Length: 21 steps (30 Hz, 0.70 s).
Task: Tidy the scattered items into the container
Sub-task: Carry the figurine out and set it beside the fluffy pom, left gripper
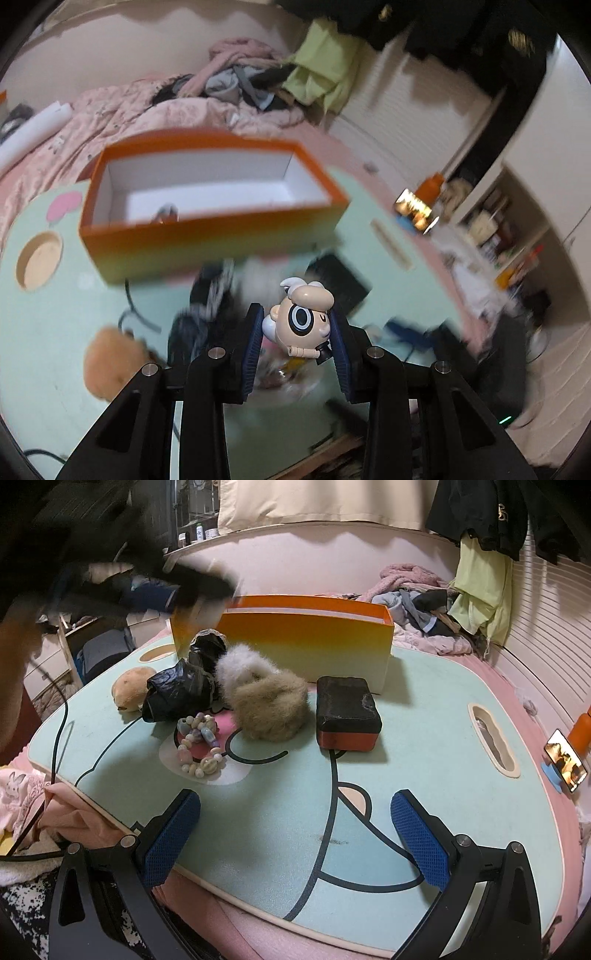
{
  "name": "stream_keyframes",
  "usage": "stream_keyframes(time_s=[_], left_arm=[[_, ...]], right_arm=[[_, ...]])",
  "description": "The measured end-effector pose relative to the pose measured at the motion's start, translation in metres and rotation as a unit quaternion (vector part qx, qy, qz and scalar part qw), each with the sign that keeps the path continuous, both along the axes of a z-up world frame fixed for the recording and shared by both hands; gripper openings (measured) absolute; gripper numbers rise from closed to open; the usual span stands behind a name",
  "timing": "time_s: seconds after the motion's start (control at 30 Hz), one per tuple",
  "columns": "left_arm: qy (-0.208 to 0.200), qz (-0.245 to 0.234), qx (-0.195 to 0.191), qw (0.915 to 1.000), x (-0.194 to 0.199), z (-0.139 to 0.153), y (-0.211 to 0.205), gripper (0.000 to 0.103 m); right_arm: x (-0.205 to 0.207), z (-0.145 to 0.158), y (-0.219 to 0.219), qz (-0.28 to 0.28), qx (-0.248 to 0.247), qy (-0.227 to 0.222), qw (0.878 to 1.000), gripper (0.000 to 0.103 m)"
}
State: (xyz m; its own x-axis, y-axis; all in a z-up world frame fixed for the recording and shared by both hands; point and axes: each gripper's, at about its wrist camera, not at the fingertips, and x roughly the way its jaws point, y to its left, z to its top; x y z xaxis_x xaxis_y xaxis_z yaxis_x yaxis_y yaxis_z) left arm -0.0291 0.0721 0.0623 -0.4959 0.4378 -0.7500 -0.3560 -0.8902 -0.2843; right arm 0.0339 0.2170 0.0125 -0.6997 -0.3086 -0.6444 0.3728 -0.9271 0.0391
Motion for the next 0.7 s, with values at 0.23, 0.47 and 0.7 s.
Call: stream_keyframes(time_s=[0.23,0.47,0.7], left_arm=[[-0.004,0.039,-0.033,0.9987,-0.004,-0.036,-0.008,0.034],[0.039,0.042,-0.013,0.9983,0.010,-0.020,-0.017,0.067],[0.093,0.047,-0.003,0.9946,0.050,0.004,-0.027,0.088]], right_arm=[[-0.001,0.000,0.000,0.000,0.000,0.000,1.000,0.103],[-0.001,0.000,0.000,0.000,0.000,0.000,1.000,0.103],[-0.001,0.000,0.000,0.000,0.000,0.000,1.000,0.103]])
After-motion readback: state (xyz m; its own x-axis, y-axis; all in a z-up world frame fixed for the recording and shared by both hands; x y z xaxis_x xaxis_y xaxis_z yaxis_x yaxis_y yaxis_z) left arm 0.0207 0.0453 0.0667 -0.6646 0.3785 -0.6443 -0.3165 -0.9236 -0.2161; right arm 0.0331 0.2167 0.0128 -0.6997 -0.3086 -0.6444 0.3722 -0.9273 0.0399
